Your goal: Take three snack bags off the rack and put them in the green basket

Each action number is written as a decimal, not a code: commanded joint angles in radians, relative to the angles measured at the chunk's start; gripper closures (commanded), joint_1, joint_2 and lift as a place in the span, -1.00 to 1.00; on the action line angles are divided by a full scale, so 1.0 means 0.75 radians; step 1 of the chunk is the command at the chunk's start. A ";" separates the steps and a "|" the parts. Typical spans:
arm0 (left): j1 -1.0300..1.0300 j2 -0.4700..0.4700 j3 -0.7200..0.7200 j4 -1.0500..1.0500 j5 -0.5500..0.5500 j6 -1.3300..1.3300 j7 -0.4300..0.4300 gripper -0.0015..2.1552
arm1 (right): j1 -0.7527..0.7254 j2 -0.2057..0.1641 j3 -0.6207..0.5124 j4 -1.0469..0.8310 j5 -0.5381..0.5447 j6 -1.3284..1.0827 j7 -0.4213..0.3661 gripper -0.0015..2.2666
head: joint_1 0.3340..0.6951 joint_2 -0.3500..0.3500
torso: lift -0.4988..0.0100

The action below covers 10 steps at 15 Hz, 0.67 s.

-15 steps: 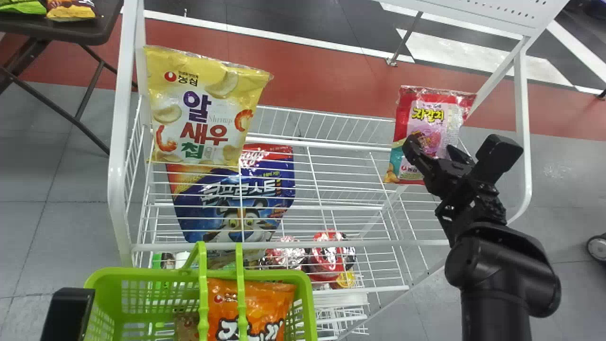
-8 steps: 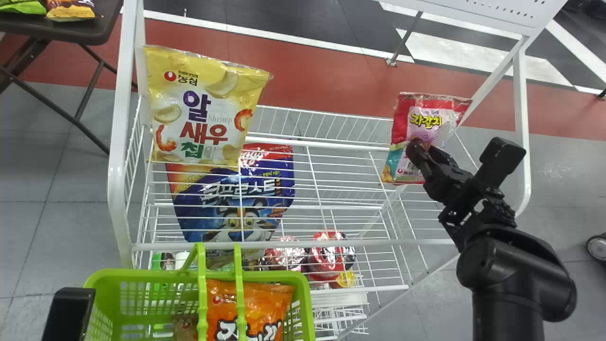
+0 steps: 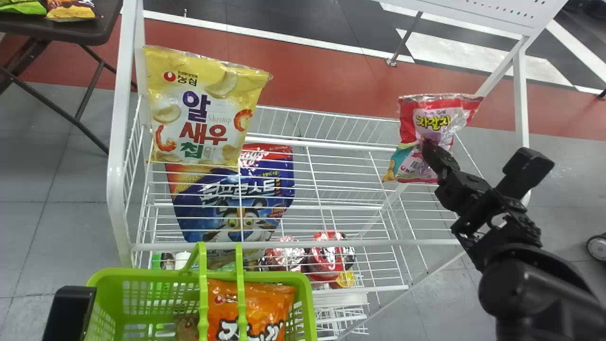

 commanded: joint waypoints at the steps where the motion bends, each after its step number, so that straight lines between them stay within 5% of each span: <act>1: -0.002 0.000 0.000 -0.003 0.000 0.000 0.000 0.55 | 0.126 0.008 -0.010 -0.222 -0.126 0.119 0.007 0.98 | 1.00 -1.00 | 0.87; 5: -0.002 0.002 0.010 -0.005 0.002 0.000 -0.002 0.55 | 0.299 0.110 -0.098 -0.640 -0.293 0.659 0.099 0.98 | 1.00 -1.00 | 0.87; 8: 0.000 0.000 0.013 -0.001 0.006 0.000 -0.002 0.55 | 0.334 0.122 -0.212 -0.824 -0.490 1.317 0.144 0.98 | 1.00 -1.00 | 0.87; 10: 0.004 -0.006 0.013 0.003 0.008 -0.004 -0.002 0.55 | 0.334 0.122 -0.267 -0.873 -0.592 1.459 0.166 0.98 | 1.00 -1.00 | 0.87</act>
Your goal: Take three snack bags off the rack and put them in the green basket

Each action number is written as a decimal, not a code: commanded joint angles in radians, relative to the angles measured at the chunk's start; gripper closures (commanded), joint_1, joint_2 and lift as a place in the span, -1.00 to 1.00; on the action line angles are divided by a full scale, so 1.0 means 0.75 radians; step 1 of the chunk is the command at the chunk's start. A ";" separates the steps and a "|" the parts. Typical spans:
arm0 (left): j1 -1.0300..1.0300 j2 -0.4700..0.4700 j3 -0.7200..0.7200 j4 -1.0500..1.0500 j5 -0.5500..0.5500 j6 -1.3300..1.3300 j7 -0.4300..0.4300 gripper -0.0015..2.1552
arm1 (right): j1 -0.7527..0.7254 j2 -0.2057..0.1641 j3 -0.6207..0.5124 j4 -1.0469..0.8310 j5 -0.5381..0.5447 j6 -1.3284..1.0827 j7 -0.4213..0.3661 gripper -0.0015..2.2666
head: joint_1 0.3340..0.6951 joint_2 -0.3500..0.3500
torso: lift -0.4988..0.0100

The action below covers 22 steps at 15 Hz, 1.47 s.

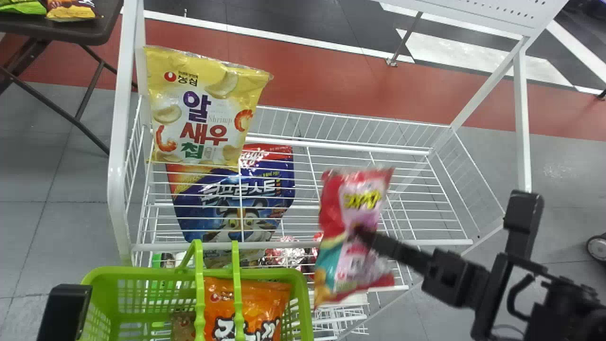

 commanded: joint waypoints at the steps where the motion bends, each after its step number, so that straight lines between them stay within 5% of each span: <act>1: 0.016 -0.007 0.002 0.003 0.001 -0.023 0.000 0.55 | 0.001 -0.002 -0.041 -0.055 -0.103 0.100 0.022 0.98 | 1.00 -1.00 | 0.87; 5: 0.018 -0.018 -0.010 0.003 -0.003 -0.039 0.002 0.55 | 0.040 0.001 -0.037 -0.057 -0.234 0.100 0.081 0.98 | 1.00 -1.00 | 0.87; 11: 0.018 -0.022 -0.014 0.003 -0.005 -0.060 0.002 0.55 | 0.119 -0.026 0.143 0.062 -0.240 0.100 0.100 0.98 | 1.00 -1.00 | 0.87; 22: 0.035 -0.022 -0.027 -0.003 -0.005 -0.076 0.000 0.55 | 0.232 -0.122 0.448 0.242 -0.197 0.100 -0.007 0.98 | 1.00 -1.00 | 0.87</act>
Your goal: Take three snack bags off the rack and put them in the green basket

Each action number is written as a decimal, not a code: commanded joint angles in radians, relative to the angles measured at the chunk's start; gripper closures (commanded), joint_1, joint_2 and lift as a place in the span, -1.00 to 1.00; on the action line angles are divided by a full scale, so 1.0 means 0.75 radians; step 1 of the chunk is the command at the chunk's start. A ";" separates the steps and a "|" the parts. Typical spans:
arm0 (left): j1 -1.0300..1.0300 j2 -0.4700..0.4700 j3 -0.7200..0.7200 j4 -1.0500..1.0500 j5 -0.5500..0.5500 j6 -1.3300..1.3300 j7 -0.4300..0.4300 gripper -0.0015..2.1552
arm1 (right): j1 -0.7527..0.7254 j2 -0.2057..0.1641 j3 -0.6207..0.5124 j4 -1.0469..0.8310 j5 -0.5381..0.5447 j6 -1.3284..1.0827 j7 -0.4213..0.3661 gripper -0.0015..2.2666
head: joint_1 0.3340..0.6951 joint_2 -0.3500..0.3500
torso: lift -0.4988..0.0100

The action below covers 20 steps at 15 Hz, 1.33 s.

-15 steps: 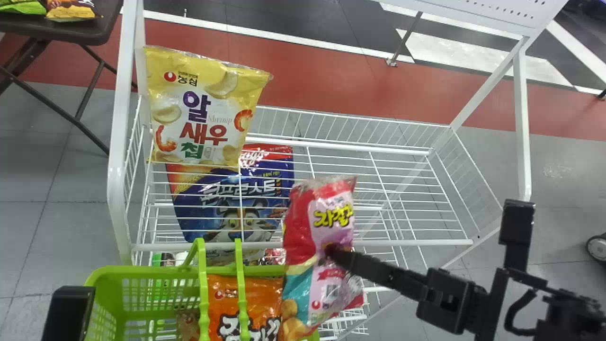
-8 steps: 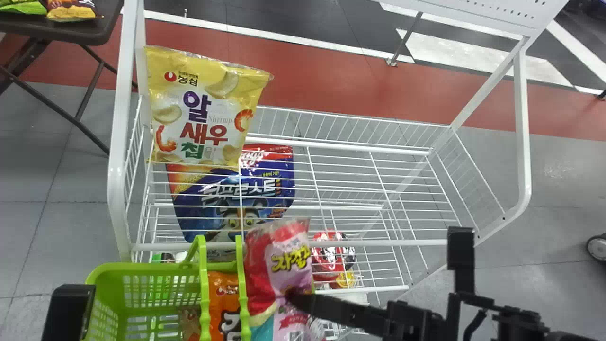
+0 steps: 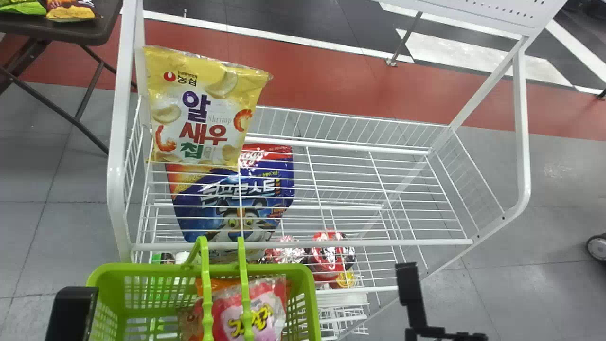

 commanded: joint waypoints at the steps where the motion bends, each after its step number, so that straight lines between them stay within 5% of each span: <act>1: 0.010 0.002 0.003 -0.008 0.000 0.000 -0.004 0.55 | 0.009 -0.010 0.032 0.004 0.018 0.003 -0.008 0.96 | 1.00 -1.00 | 0.87; 2: 0.014 0.002 0.003 -0.008 0.000 0.000 -0.004 0.55 | 0.009 -0.008 0.004 -0.017 0.012 0.003 -0.008 0.63 | 1.00 -1.00 | 0.87; 4: 0.014 0.002 0.001 -0.010 0.000 0.000 -0.004 0.55 | 0.019 0.017 -0.070 -0.078 0.010 0.003 -0.010 -1.00 | 1.00 -1.00 | 0.87; 7: 0.014 0.002 0.001 -0.010 0.000 0.000 -0.004 0.55 | 0.032 0.041 -0.152 -0.166 0.024 0.003 0.021 -0.96 | 1.00 -1.00 | 0.87; 10: 0.014 0.000 -0.005 -0.010 -0.002 0.000 -0.004 0.55 | 0.046 0.074 -0.115 -0.160 0.159 0.003 0.160 -0.94 | 1.00 -1.00 | 0.87; 14: 0.016 -0.002 -0.007 -0.006 -0.006 -0.008 -0.002 0.55 | 0.140 0.095 0.126 -0.129 0.468 -1.035 0.211 -0.94 | 1.00 -1.00 | 0.87; 17: 0.032 -0.002 -0.007 -0.008 -0.014 -0.029 -0.004 0.55 | 0.173 0.117 0.245 -0.127 0.609 -1.452 0.060 -0.93 | 1.00 -1.00 | 0.87; 20: 0.043 -0.004 -0.007 -0.006 -0.018 -0.049 -0.004 0.55 | 0.199 0.117 0.421 -0.137 0.820 -1.583 -0.300 -0.93 | 1.00 -1.00 | 0.87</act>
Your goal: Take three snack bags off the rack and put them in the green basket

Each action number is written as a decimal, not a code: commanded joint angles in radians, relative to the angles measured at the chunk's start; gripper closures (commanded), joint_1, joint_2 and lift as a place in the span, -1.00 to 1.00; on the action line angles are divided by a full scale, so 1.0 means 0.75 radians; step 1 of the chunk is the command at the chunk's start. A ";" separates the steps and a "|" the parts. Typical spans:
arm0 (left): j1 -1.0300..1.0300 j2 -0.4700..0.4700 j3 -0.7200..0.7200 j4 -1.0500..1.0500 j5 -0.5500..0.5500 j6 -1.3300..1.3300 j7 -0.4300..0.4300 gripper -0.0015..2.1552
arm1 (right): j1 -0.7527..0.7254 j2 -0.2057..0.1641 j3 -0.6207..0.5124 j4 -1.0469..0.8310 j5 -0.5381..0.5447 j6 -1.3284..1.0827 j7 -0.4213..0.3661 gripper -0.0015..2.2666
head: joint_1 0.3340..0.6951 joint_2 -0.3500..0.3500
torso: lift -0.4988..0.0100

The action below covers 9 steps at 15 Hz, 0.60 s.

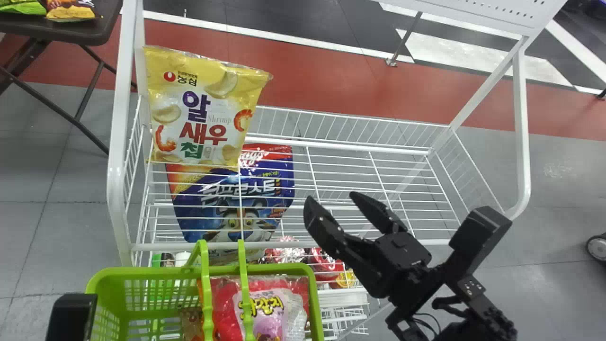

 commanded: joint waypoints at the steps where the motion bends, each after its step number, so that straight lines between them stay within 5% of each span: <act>1: 0.003 -0.001 -0.002 0.002 -0.002 -0.009 0.000 0.55 | 0.018 0.000 0.140 0.005 0.158 -0.092 -0.148 -0.93 | 1.00 -1.00 | 0.87; 3: 0.007 -0.005 0.000 0.006 -0.004 -0.013 0.000 0.55 | 0.029 0.009 0.189 0.056 0.193 -0.223 -0.225 -0.93 | 1.00 -1.00 | 0.87; 9: 0.023 -0.011 0.017 0.014 -0.010 -0.042 -0.022 0.55 | 0.055 0.023 0.187 0.193 0.195 -0.526 -0.172 -0.93 | 1.00 -1.00 | 0.87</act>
